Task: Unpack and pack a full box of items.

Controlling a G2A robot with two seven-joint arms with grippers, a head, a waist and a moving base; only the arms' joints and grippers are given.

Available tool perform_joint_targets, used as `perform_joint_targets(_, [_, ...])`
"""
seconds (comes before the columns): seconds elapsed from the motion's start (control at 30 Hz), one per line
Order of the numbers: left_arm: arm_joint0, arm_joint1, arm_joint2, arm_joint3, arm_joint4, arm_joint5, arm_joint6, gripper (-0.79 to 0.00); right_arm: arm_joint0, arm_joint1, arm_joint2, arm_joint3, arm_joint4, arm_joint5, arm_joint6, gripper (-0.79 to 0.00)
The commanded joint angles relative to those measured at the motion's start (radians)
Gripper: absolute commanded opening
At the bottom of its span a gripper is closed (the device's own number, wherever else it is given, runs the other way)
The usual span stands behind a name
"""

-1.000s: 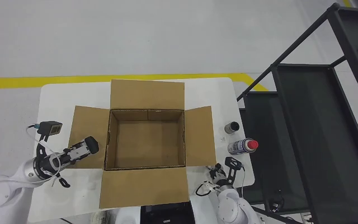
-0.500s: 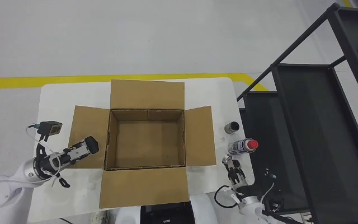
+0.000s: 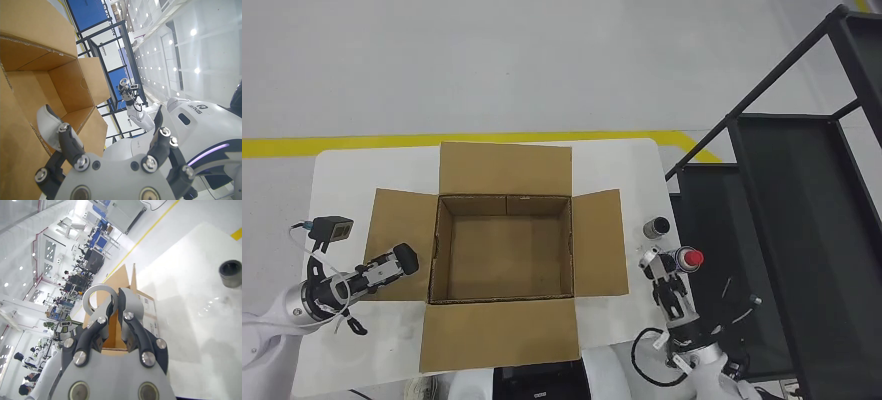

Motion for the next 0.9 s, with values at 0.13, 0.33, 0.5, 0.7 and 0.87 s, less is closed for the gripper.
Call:
perform_joint_targets(0.13, [0.0,0.0,0.0,0.0,0.0,0.0,0.0,0.0,0.001,0.006,-0.122,-0.05,-0.216,0.059,0.054,-0.785])
perform_joint_targets(0.33, [0.0,0.0,0.0,0.0,0.0,0.0,0.0,0.0,0.163,-0.003,-0.315,-0.05,-0.378,0.309,0.289,-0.785])
perform_joint_targets(0.5, [0.0,0.0,0.0,0.0,0.0,0.0,0.0,0.0,0.338,-0.015,-0.414,-0.008,-0.426,0.521,0.44,-0.785])
perform_joint_targets(0.7, [0.0,0.0,0.0,0.0,0.0,0.0,0.0,0.0,0.523,-0.038,-0.522,0.107,-0.494,0.769,0.544,-0.785])
perform_joint_targets(0.87, [0.0,0.0,0.0,0.0,0.0,0.0,0.0,0.0,0.641,-0.059,-0.585,0.22,-0.549,0.942,0.606,-0.785])
